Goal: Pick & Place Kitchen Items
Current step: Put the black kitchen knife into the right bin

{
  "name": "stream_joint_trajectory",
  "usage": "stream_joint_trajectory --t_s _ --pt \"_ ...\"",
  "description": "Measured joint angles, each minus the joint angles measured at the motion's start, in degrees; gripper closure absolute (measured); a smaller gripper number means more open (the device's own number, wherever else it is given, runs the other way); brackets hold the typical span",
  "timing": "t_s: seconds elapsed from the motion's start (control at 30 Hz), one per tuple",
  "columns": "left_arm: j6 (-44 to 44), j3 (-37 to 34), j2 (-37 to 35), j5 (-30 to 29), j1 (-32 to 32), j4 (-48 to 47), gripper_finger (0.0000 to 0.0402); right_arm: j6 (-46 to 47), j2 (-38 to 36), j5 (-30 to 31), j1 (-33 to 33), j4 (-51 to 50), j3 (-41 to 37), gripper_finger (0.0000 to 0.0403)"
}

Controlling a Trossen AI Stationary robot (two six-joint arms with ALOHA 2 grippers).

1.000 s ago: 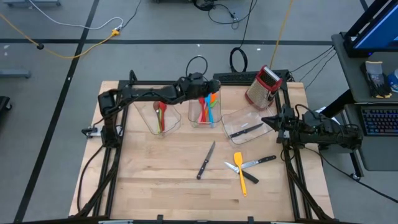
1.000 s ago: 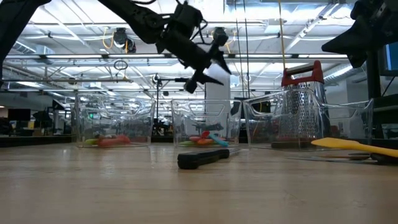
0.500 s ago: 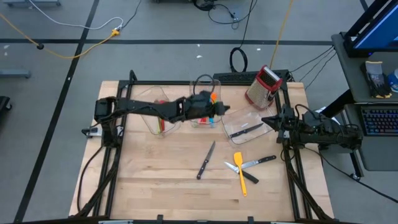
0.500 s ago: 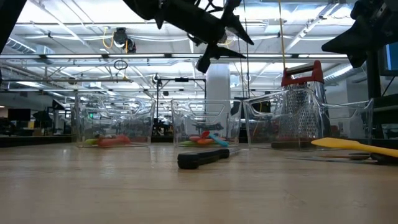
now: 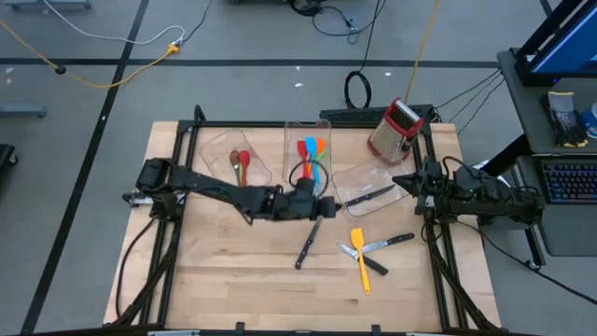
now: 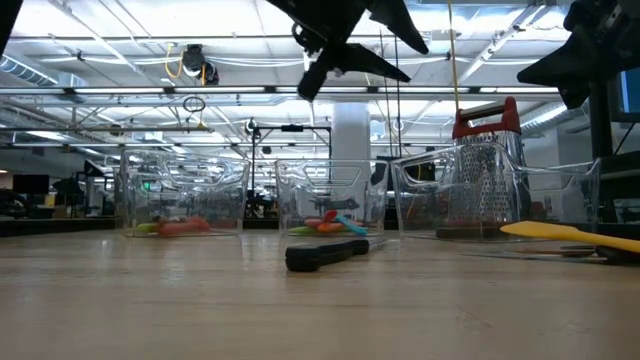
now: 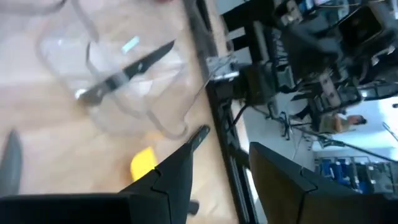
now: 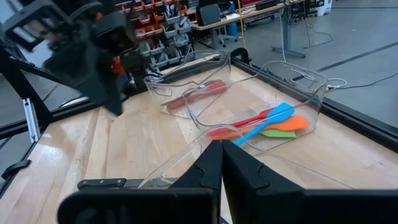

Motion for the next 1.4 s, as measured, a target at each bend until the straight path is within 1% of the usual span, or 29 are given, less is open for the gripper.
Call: stream_joint_trajectory --t_s 0.2,0.43,0.7,0.97,1.07,1.2,1.27,1.4 --pt "-6.52 0.0 0.04 -2.36 -4.68 -7.72 0.0243 -0.21 0.0 -0.02 -0.01 -0.01 -0.01 0.0399" --pt "-11.82 0.0 0.07 -2.64 -8.21 -17.51 0.0243 -0.23 -0.02 -0.02 -0.02 0.0 0.0 0.0399" --pt "-9.43 0.0 0.07 -6.05 -10.95 -22.75 0.0243 -0.26 0.0 -0.02 0.01 0.0 -0.01 0.0399" --pt "-9.42 0.0 0.5 -6.03 -10.95 -22.18 0.0243 -0.26 0.0 -0.02 0.01 0.0 0.0 0.0399" --pt "-9.42 0.0 1.61 -4.93 -10.72 -22.06 0.0243 -0.28 0.0 -0.02 -0.01 0.0 0.0 0.0399" --pt "-10.55 0.0 4.22 0.13 -9.88 -22.01 0.0243 -0.45 -0.02 0.07 0.01 0.26 -0.56 0.0399" --pt "-11.11 0.0 5.02 1.63 -9.49 -22.12 0.0243 -0.45 0.0 0.05 0.0 0.07 -1.21 0.0399" --pt "-11.27 0.0 4.87 1.86 -8.9 -25.21 0.0243 -0.45 -0.02 0.09 0.0 2.64 -3.15 0.0399"
